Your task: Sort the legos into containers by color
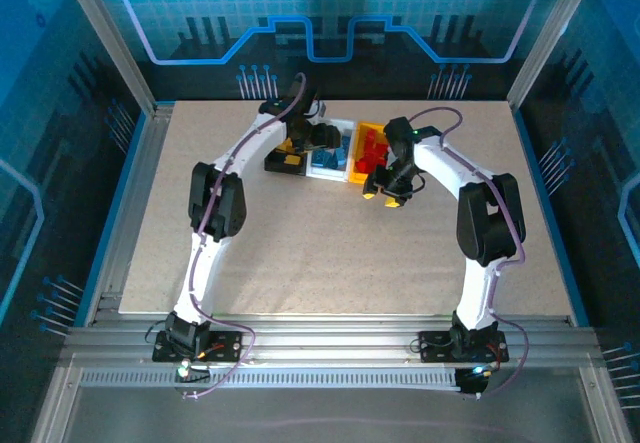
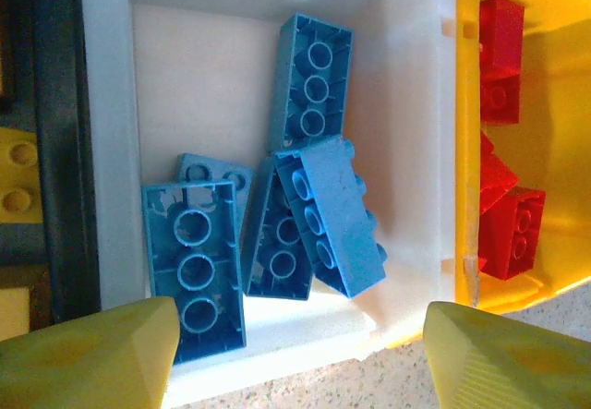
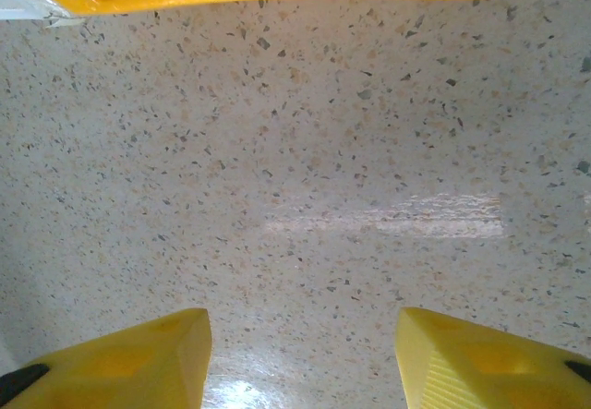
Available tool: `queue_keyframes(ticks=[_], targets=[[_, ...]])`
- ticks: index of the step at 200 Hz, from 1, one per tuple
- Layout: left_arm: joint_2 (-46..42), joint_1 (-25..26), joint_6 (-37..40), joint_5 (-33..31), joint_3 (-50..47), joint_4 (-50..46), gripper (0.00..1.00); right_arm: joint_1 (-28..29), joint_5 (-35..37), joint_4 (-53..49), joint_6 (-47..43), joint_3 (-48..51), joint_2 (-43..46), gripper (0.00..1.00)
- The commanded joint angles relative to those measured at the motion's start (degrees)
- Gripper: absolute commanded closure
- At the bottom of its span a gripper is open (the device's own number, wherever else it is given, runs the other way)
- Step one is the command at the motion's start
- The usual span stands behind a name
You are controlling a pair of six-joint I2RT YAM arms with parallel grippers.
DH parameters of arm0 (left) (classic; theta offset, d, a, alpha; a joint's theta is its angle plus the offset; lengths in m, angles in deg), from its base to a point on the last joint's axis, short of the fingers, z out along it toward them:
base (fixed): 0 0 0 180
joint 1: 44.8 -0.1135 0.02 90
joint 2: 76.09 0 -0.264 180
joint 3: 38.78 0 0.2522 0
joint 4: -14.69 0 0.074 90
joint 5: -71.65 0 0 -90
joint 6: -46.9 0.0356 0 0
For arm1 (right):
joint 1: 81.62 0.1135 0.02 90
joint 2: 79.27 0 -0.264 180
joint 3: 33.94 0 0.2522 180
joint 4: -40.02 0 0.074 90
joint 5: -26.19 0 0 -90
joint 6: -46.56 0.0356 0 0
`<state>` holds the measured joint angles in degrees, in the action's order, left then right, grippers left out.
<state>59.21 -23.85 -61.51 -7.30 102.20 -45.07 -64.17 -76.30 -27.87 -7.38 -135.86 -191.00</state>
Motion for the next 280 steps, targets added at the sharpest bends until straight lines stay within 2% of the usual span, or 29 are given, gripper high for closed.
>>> queue_keyframes(ticks=[1, 40, 47, 54, 57, 122, 168, 215, 222, 230, 232, 235, 237, 280], targets=[[-6.38, 0.05, 1.00, 1.29, -2.32, 0.07, 0.27, 1.00, -0.52, -0.04, 1.45, 1.23, 1.54, 0.43], [-14.52, 0.03, 1.94, 0.47, -11.00, 1.96, 0.20, 2.30, -0.19, 1.86, 3.00, 3.29, 3.48, 0.43], [-16.03, 0.04, 2.06, 0.38, -12.49, 1.90, 0.15, 2.68, -0.08, 2.30, 3.27, 3.58, 3.71, 0.43], [-17.50, 0.06, 2.07, 0.36, -14.03, 1.90, 0.03, 2.99, 0.03, 2.66, 3.57, 3.93, 3.99, 0.43], [-18.21, 0.06, 2.14, 0.31, -14.75, 1.95, 0.01, 3.14, 0.06, 2.83, 3.70, 4.08, 4.12, 0.43], [-38.18, 1.47, 1.02, 0.41, -37.41, 4.31, 0.01, 5.72, 2.08, 3.77, 4.73, 4.97, 8.01, 0.43], [-54.31, 1.65, -3.14, -0.06, -54.28, 5.87, 0.01, 5.64, 4.33, 2.72, 2.65, 4.13, 12.98, 0.42], [-67.77, 1.81, -5.15, -4.67, -64.47, 5.65, 0.01, 4.81, 6.82, 3.49, -2.70, -1.23, 17.59, 0.39], [-69.53, 1.73, -5.30, -5.61, -65.53, 5.51, 0.01, 4.66, 7.27, 4.98, -3.47, -1.35, 18.95, 0.37], [-71.45, 1.71, -5.27, -6.92, -66.55, 5.39, 0.01, 4.61, 8.11, 7.51, -4.23, -0.87, 20.72, 0.25], [-71.84, 1.72, -5.28, -7.20, -66.68, 5.37, 0.01, 4.56, 8.39, 8.20, -4.46, -0.70, 21.27, 0.20], [-72.45, 1.73, -5.17, -7.65, -66.99, 5.24, 0.01, 4.54, 8.79, 9.19, -4.76, -0.35, 22.08, 0.04], [-72.77, 1.73, -5.19, -7.89, -67.16, 5.22, 0.01, 4.57, 9.13, 9.98, -4.87, 0.01, 22.63, 0.01], [-75.24, 1.63, -4.06, -13.43, -67.71, 4.30, 0.01, 4.78, 15.84, 28.89, -13.56, 11.91, 36.34, 0.00]])
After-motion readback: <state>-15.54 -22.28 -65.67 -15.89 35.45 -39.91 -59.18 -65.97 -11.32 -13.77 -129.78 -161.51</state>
